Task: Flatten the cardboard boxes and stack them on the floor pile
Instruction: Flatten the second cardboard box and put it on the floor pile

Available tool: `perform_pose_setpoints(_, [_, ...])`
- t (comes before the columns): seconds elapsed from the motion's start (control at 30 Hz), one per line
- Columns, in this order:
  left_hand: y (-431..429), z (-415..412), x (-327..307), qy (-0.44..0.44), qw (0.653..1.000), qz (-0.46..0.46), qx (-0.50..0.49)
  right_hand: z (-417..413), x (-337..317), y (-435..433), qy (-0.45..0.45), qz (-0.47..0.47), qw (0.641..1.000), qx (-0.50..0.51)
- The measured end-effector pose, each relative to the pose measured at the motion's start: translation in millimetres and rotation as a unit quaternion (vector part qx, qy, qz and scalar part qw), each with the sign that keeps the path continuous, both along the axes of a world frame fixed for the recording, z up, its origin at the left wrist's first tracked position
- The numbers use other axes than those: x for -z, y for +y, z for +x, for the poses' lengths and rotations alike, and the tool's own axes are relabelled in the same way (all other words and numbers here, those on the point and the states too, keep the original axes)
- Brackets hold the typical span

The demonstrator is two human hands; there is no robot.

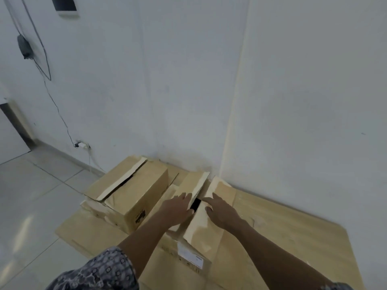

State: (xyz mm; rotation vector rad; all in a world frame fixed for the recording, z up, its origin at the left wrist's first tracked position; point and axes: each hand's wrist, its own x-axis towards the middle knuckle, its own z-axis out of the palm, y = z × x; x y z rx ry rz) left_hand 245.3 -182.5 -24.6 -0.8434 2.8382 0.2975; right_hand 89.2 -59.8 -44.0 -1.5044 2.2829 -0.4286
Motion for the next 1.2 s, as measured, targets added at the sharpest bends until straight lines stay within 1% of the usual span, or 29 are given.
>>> perform_pose_setpoints(0.17, [-34.2,-12.5,9.9,-0.047,0.996,-0.023,0.078,4.3,10.8,-31.7,0.012,0.011,0.999,0.05])
perform_pose_setpoints(0.23, [-45.9,-14.2,11.5,-0.048,0.992,-0.018,0.113,5.7,12.8,-41.0,0.025,0.028,0.996,0.084])
perform_pose_setpoints(0.33, [-61.2,-16.2,6.8,-0.039,0.984,-0.02,0.174,12.1,9.7,-50.8,0.085,0.025,0.986,0.141])
perform_pose_setpoints(0.4, [-73.9,-18.4,-0.2,-0.031,0.974,-0.057,0.216,12.8,2.7,-53.6,0.13,-0.009,0.976,0.172])
perform_pose_setpoints(0.5, [-98.8,-19.2,-12.8,-0.037,0.95,-0.152,0.269,6.9,-13.8,-50.3,0.163,-0.035,0.964,0.206])
perform_pose_setpoints(0.6, [-120.5,-19.6,-17.9,-0.088,0.935,-0.216,0.268,-6.3,-25.2,-39.5,0.18,-0.028,0.949,0.257])
perform_pose_setpoints(0.73, [-133.7,-18.5,-8.9,-0.109,0.935,-0.262,0.213,-26.3,-27.5,-16.9,0.187,-0.006,0.926,0.329])
perform_pose_setpoints(0.77, [-133.1,-17.8,-6.4,-0.11,0.936,-0.266,0.201,-30.6,-24.9,-10.4,0.185,0.018,0.92,0.345])
perform_pose_setpoints(0.83, [-127.8,-17.3,-1.3,-0.104,0.94,-0.271,0.177,-37.0,-17.9,0.6,0.175,0.103,0.905,0.374])
perform_pose_setpoints(0.9, [-120.7,-16.5,5.1,-0.098,0.939,-0.284,0.168,-40.5,-10.9,7.7,0.173,0.188,0.89,0.379])
perform_pose_setpoints(0.93, [-117.0,-15.8,7.6,-0.107,0.937,-0.285,0.169,-40.9,-8.6,8.7,0.177,0.209,0.888,0.37])
perform_pose_setpoints(1.0, [-111.9,-17.8,11.7,-0.12,0.931,-0.29,0.185,-40.3,-3.5,4.3,0.208,0.207,0.898,0.328])
perform_pose_setpoints(1.03, [-109.4,-19.9,13.8,-0.119,0.924,-0.299,0.208,-38.4,-1.2,-0.1,0.232,0.2,0.903,0.302])
perform_pose_setpoints(1.1, [-104.7,-25.8,22.1,-0.148,0.905,-0.316,0.242,-33.4,4.4,-12.5,0.279,0.204,0.903,0.257])
perform_pose_setpoints(1.13, [-103.2,-27.2,26.8,-0.178,0.899,-0.321,0.237,-30.6,7.9,-19.8,0.298,0.214,0.899,0.24])
perform_pose_setpoints(1.2, [-100.5,-23.1,34.1,-0.225,0.896,-0.328,0.196,-25.6,17.9,-34.0,0.321,0.226,0.894,0.216])
